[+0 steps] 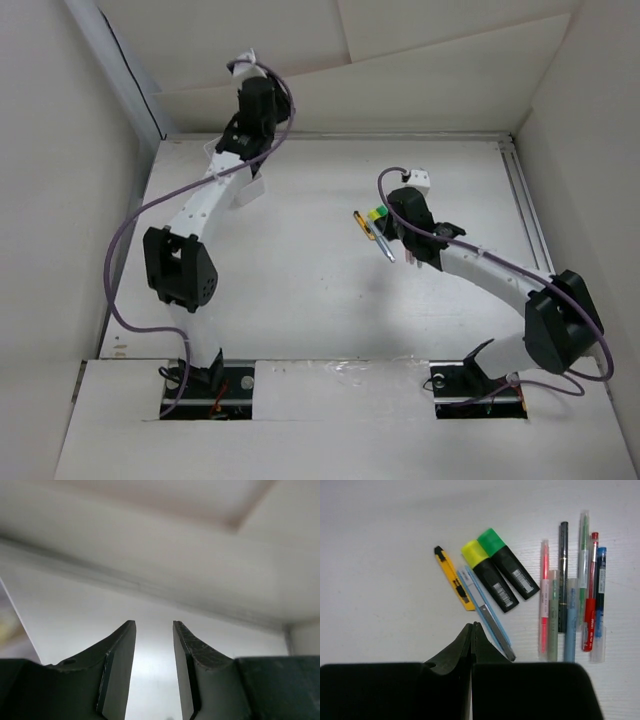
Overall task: Sort the stationery into containers
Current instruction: Place the storage box at the center of the board, then pick up the pen from the center of the board.
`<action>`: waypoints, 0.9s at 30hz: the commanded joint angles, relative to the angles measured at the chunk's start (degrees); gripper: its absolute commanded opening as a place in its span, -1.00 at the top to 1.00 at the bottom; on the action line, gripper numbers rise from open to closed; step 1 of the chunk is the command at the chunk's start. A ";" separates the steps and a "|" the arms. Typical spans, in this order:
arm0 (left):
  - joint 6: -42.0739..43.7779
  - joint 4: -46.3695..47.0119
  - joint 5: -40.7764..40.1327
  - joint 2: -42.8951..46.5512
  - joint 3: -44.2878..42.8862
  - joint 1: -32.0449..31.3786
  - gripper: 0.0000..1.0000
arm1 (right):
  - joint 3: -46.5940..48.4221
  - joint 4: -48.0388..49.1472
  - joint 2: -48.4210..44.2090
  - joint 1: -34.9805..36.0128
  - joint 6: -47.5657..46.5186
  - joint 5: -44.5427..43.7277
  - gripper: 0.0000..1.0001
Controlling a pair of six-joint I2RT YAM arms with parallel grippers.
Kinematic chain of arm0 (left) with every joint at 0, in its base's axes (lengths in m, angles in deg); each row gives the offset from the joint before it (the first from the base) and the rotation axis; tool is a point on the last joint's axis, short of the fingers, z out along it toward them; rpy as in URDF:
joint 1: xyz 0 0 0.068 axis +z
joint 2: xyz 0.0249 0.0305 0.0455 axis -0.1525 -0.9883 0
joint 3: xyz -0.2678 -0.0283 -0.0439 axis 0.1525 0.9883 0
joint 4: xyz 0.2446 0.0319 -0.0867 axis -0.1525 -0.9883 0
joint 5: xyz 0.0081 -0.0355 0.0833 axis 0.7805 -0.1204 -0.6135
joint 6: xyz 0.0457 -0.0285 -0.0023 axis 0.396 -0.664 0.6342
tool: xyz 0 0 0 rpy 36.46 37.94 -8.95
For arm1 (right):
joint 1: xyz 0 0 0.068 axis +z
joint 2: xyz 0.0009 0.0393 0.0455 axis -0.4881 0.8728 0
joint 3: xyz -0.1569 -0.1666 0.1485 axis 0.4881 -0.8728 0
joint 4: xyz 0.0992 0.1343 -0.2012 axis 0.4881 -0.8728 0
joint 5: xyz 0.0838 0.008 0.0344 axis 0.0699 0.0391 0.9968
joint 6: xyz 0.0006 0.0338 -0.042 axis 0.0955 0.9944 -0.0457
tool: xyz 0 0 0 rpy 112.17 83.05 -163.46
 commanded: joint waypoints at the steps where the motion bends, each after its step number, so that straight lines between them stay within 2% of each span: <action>1: -7.38 2.47 11.12 4.23 15.52 -7.75 0.36 | 2.56 -1.25 1.66 -3.25 0.69 4.48 1.00; 3: -6.59 5.11 11.10 5.74 20.48 -10.76 0.39 | 3.09 -1.25 3.69 -4.65 0.69 4.49 0.97; 5: -6.59 7.04 12.24 8.63 28.30 -13.31 0.42 | 3.70 -1.25 5.09 -5.80 0.69 4.49 0.69; 6: -6.59 10.45 13.21 9.86 31.20 -13.85 0.42 | 3.71 -1.25 6.40 -6.50 0.69 4.49 0.41; 8: -7.29 13.19 14.79 13.46 39.17 -15.08 0.42 | 4.23 -1.25 8.08 -9.05 0.69 6.68 0.25; 10: -7.29 16.89 16.89 15.67 43.60 -15.08 0.42 | 4.85 -1.77 10.72 -10.54 0.69 9.13 0.13; 11: -7.90 18.03 17.69 17.50 47.45 -15.08 0.42 | 5.63 -1.77 11.59 -11.68 0.17 9.67 0.10; 16: -8.52 23.65 21.74 21.74 55.39 -15.08 0.42 | 8.45 -1.77 17.03 -13.97 -1.15 12.39 0.05; 21: -7.21 24.37 24.02 23.41 57.51 -15.61 0.42 | 10.74 -2.83 20.22 -14.59 -2.65 15.73 0.05; 27: -6.06 24.37 24.55 25.26 58.74 -15.61 0.42 | 13.46 -4.05 23.38 -14.59 -3.18 15.13 0.03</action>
